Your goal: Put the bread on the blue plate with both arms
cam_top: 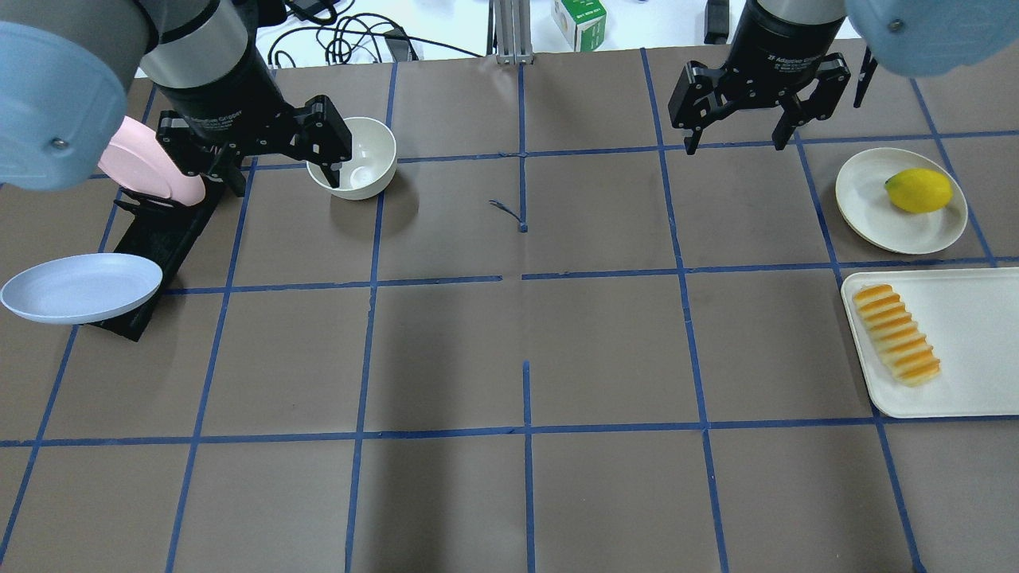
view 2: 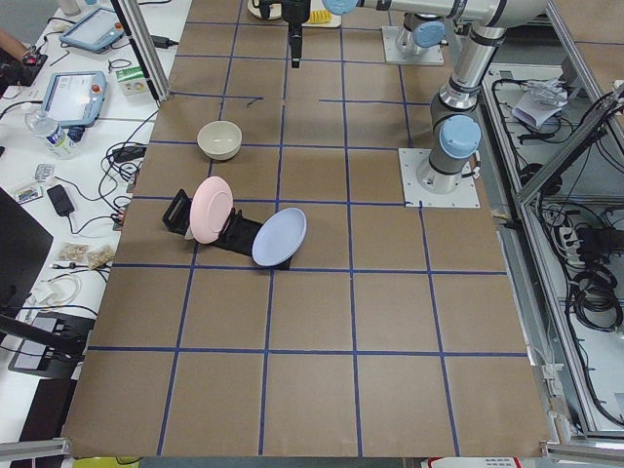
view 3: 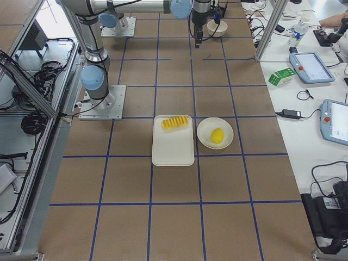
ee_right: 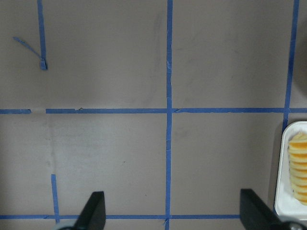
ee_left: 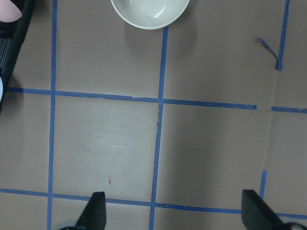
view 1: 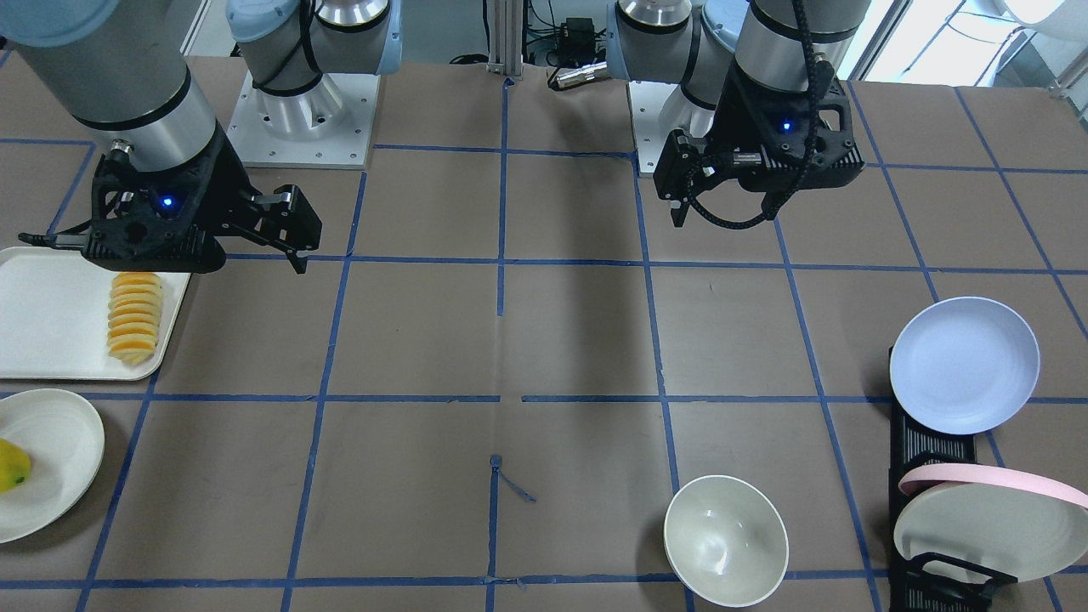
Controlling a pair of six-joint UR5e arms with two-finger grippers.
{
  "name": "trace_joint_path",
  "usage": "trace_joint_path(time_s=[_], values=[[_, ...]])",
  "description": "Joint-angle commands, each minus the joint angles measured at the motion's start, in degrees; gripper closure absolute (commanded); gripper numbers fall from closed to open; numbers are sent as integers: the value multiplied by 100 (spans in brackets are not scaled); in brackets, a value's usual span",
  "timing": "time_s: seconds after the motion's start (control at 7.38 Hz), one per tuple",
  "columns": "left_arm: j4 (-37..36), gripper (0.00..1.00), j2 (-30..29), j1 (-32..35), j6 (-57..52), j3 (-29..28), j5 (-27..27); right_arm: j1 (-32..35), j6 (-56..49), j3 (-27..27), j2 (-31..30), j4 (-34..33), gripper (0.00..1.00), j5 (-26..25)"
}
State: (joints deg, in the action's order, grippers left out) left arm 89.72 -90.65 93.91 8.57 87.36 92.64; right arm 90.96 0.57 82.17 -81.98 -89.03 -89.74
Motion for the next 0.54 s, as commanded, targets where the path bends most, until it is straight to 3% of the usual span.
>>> trace_joint_path(time_s=[0.0, 0.41], values=[[1, 0, 3, -5, 22, 0, -9, -17, 4, -8, -11, 0, 0, -8], [36, 0, -5, -57, -13, 9, -10, -17, 4, 62, -20, 35, 0, 1]])
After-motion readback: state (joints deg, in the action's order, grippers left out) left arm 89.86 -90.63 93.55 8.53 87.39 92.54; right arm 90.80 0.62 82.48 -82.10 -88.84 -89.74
